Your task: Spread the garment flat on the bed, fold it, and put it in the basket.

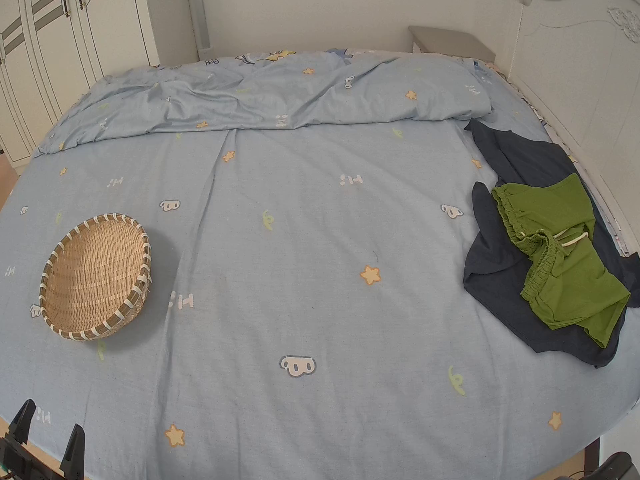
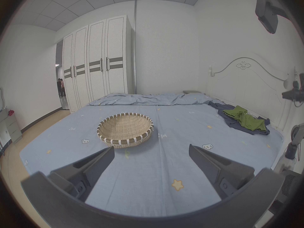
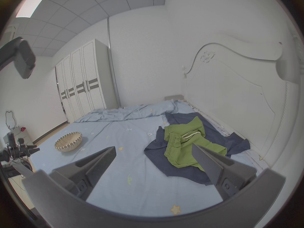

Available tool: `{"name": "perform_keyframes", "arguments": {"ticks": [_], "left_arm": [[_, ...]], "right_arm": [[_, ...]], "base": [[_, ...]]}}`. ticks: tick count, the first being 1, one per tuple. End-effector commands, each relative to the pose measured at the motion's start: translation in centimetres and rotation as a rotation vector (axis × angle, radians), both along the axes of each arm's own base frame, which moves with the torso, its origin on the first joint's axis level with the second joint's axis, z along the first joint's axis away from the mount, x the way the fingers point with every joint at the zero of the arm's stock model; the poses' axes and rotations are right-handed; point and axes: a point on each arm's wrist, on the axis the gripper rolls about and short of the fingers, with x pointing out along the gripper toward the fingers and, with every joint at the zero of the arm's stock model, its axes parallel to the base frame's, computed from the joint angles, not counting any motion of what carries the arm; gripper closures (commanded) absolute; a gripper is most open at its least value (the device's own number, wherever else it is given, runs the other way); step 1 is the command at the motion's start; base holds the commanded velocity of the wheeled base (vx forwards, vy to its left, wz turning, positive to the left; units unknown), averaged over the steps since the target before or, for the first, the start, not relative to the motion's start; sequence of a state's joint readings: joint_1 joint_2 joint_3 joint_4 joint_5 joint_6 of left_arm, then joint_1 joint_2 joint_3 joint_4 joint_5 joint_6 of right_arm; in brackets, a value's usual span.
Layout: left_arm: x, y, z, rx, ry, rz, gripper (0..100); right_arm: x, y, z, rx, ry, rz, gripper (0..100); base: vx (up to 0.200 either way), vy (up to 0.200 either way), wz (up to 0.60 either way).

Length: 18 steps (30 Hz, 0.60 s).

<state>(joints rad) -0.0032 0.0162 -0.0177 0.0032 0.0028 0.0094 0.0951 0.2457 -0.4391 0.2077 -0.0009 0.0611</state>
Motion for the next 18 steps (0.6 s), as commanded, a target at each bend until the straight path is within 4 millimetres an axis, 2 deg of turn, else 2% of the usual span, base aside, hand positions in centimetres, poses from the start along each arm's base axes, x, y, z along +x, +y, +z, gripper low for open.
{"name": "perform_keyframes", "arguments": {"ticks": [1,2,3,4,7,8,10,11,13,16,18], "left_arm": [[0.1,0.0,-0.5,0.000,0.011,0.000,0],[0.1,0.0,-0.5,0.000,0.011,0.000,0],[0.1,0.0,-0.5,0.000,0.011,0.000,0],[0.1,0.0,-0.5,0.000,0.011,0.000,0],[0.1,0.0,-0.5,0.000,0.011,0.000,0],[0.1,0.0,-0.5,0.000,0.011,0.000,0],[0.1,0.0,-0.5,0.000,0.011,0.000,0],[0.1,0.0,-0.5,0.000,0.011,0.000,0],[0.1,0.0,-0.5,0.000,0.011,0.000,0],[0.1,0.0,-0.5,0.000,0.011,0.000,0],[0.1,0.0,-0.5,0.000,0.011,0.000,0]], "right_arm": [[10.5,1.2,7.8,-0.106,0.367,0.013,0],[12.8,1.3,8.6,-0.127,0.402,-0.005,0],[13.1,1.3,8.7,-0.129,0.405,-0.004,0],[16.4,1.4,9.8,-0.137,0.444,-0.025,0],[21.4,1.8,9.0,-0.167,0.577,-0.057,0],[21.7,1.8,9.0,-0.170,0.583,-0.062,0],[25.5,2.2,7.6,-0.220,0.660,-0.149,0],[25.5,2.2,7.6,-0.220,0.660,-0.149,0],[29.1,3.4,5.9,-0.300,0.721,-0.247,0],[30.9,4.3,4.8,-0.351,0.755,-0.284,0],[32.9,4.6,3.8,-0.379,0.778,-0.327,0]], "base": [[0.000,0.000,0.00],[0.000,0.000,0.00],[0.000,0.000,0.00],[0.000,0.000,0.00],[0.000,0.000,0.00],[0.000,0.000,0.00],[0.000,0.000,0.00],[0.000,0.000,0.00],[0.000,0.000,0.00],[0.000,0.000,0.00],[0.000,0.000,0.00]]}}
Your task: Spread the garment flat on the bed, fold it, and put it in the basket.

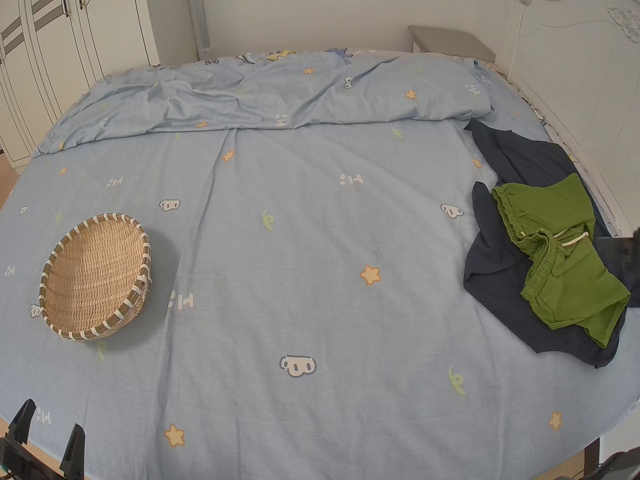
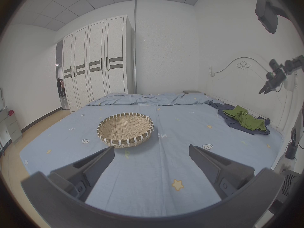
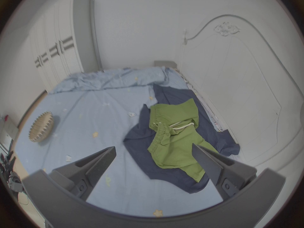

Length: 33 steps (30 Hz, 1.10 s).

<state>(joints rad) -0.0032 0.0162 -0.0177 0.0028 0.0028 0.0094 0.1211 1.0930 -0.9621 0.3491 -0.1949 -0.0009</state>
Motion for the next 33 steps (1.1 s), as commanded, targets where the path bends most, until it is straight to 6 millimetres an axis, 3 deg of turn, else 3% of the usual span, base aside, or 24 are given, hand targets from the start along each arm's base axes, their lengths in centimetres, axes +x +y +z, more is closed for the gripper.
{"name": "perform_keyframes", "arguments": {"ticks": [1,12,33], "left_arm": [[0.1,0.0,-0.5,0.000,0.011,0.000,0],[0.1,0.0,-0.5,0.000,0.011,0.000,0],[0.1,0.0,-0.5,0.000,0.011,0.000,0]], "right_arm": [[17.0,3.1,-5.5,-0.235,0.328,-0.169,0],[20.1,2.1,-8.8,-0.275,0.397,-0.257,0],[22.9,0.8,-10.3,-0.278,0.354,-0.343,0]], "base": [[0.000,0.000,0.00],[0.000,0.000,0.00],[0.000,0.000,0.00]]}}
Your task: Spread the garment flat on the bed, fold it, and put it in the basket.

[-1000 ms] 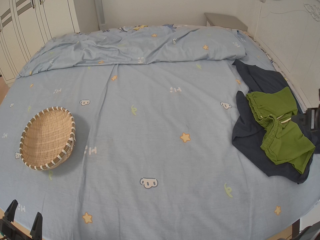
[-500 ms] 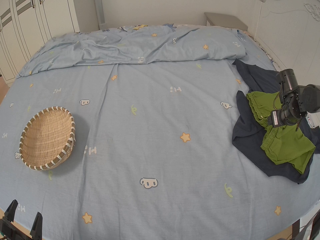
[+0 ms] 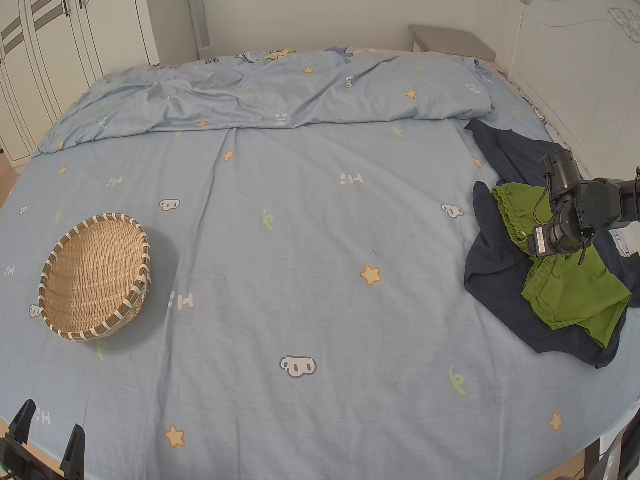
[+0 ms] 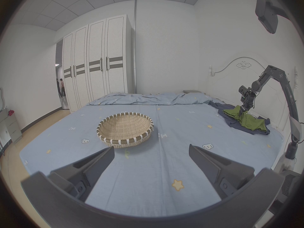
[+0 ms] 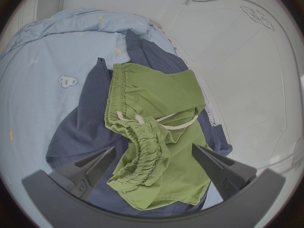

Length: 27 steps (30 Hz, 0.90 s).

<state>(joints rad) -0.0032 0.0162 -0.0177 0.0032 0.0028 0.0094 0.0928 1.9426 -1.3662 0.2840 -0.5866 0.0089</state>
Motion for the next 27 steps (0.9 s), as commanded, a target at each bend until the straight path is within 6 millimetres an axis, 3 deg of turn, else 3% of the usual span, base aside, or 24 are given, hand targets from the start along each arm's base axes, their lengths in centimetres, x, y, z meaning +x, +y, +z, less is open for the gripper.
{"name": "perform_keyframes", "arguments": {"ticks": [1,4,5,18,23,27], "left_arm": [[0.1,0.0,-0.5,0.000,0.011,0.000,0],[0.1,0.0,-0.5,0.000,0.011,0.000,0],[0.1,0.0,-0.5,0.000,0.011,0.000,0],[0.1,0.0,-0.5,0.000,0.011,0.000,0],[0.1,0.0,-0.5,0.000,0.011,0.000,0],[0.1,0.0,-0.5,0.000,0.011,0.000,0]], "right_arm": [[0.3,-0.1,-0.4,-0.001,0.008,-0.005,0],[0.7,-0.4,0.2,0.000,-0.005,-0.012,0],[0.8,-0.6,0.2,0.001,-0.005,-0.017,100],[2.7,-0.5,-1.3,0.000,0.013,-0.017,100],[2.9,-0.2,-0.2,0.011,-0.016,0.000,100],[2.4,0.4,2.1,0.014,-0.024,0.015,100]], "base": [[0.000,0.000,0.00],[0.000,0.000,0.00],[0.000,0.000,0.00],[0.000,0.000,0.00],[0.000,0.000,0.00],[0.000,0.000,0.00]]}}
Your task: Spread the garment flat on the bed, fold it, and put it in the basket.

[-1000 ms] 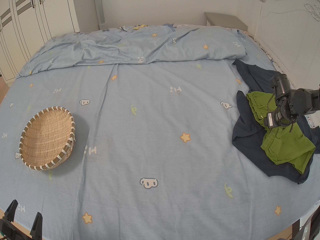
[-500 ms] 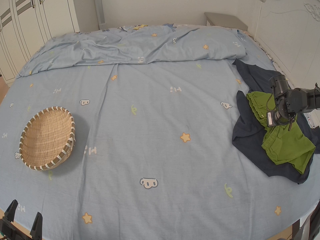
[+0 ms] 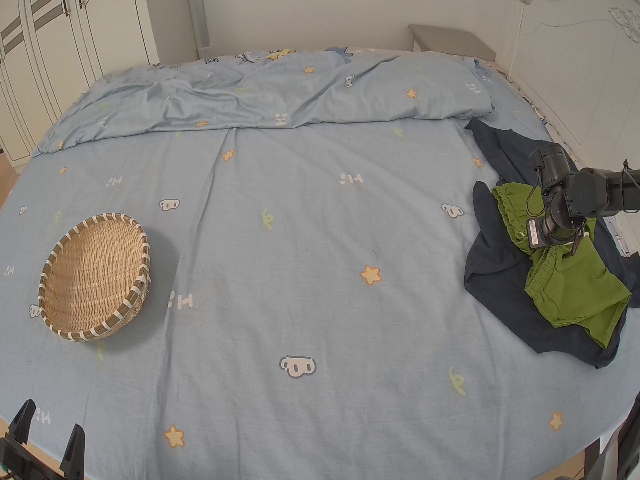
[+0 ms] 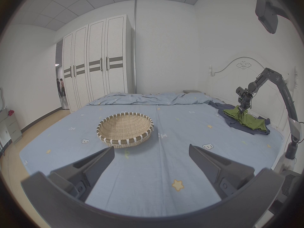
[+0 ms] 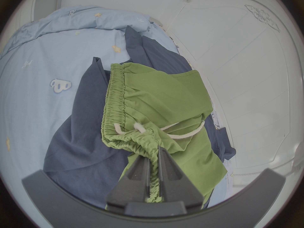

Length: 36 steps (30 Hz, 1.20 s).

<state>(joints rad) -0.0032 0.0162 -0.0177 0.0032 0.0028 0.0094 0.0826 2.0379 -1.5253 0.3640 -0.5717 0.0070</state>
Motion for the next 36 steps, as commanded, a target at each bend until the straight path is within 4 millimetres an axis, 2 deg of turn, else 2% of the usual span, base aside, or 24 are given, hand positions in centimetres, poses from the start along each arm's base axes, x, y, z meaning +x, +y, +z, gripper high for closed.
{"name": "perform_keyframes", "arguments": {"ticks": [1,2,3,6,8,10,14,16,18,19,20,22,26,27,29,30,33,34,36], "left_arm": [[0.1,0.0,-0.5,0.000,0.011,0.000,0],[0.1,0.0,-0.5,0.000,0.011,0.000,0],[0.1,0.0,-0.5,0.000,0.011,0.000,0],[0.1,0.0,-0.5,0.000,0.011,0.000,0],[0.1,0.0,-0.5,0.000,0.011,0.000,0],[0.1,0.0,-0.5,0.000,0.011,0.000,0],[0.1,0.0,-0.5,0.000,0.011,0.000,0],[0.1,0.0,-0.5,0.000,0.011,0.000,0],[0.1,0.0,-0.5,0.000,0.011,0.000,0],[0.1,0.0,-0.5,0.000,0.011,0.000,0],[0.1,0.0,-0.5,0.000,0.011,0.000,0],[0.1,0.0,-0.5,0.000,0.011,0.000,0],[0.1,0.0,-0.5,0.000,0.011,0.000,0],[0.1,0.0,-0.5,0.003,0.011,-0.001,0],[0.1,0.0,-0.5,0.003,0.011,-0.001,0],[0.1,0.0,-0.5,0.001,0.011,-0.001,0],[0.1,0.0,-0.5,0.000,0.011,-0.001,0],[0.1,0.0,-0.5,0.000,0.011,0.000,0],[0.1,0.0,-0.5,0.000,0.011,0.000,0]], "right_arm": [[-1.6,1.5,5.2,0.013,-0.055,0.044,100],[-1.7,1.5,5.4,0.014,-0.054,0.046,100],[-2.9,2.2,7.5,0.044,-0.055,0.072,100],[-5.0,3.8,10.7,0.190,-0.063,0.160,100],[-5.8,4.1,11.7,0.261,-0.059,0.197,100],[-7.3,4.5,13.4,0.401,-0.024,0.276,100],[-8.0,5.1,13.3,0.521,0.041,0.339,100],[-8.7,6.1,13.4,0.600,0.072,0.384,100],[-8.9,6.3,13.5,0.611,0.074,0.392,100],[-9.3,7.9,13.5,0.677,0.089,0.418,100],[-9.5,8.3,13.5,0.690,0.092,0.420,100],[-10.3,10.7,13.6,0.757,0.107,0.431,100],[-11.5,13.9,13.5,0.805,0.128,0.482,100],[-12.1,15.5,13.8,0.839,0.116,0.510,100],[-12.6,16.9,14.1,0.887,0.086,0.526,100],[-13.0,18.3,14.5,0.942,0.047,0.549,100],[-13.0,18.6,14.6,0.952,0.040,0.553,100],[-13.7,22.2,14.1,1.015,0.023,0.611,100],[-14.4,23.7,13.9,1.019,0.034,0.653,100]], "base": [[0.000,0.000,0.00],[0.000,0.000,0.00],[0.000,0.000,0.00],[0.000,0.000,0.00],[0.000,0.000,0.00],[0.000,0.000,0.00],[0.000,0.000,0.00],[0.000,0.000,0.00],[0.000,0.000,0.00],[0.000,0.000,0.00],[0.000,0.000,0.00],[0.000,0.000,0.00],[0.000,0.000,0.00],[0.000,0.000,0.00],[0.000,0.000,0.00],[0.000,0.000,0.00],[0.000,0.000,0.00],[0.000,0.000,0.00],[0.000,0.000,0.00]]}}
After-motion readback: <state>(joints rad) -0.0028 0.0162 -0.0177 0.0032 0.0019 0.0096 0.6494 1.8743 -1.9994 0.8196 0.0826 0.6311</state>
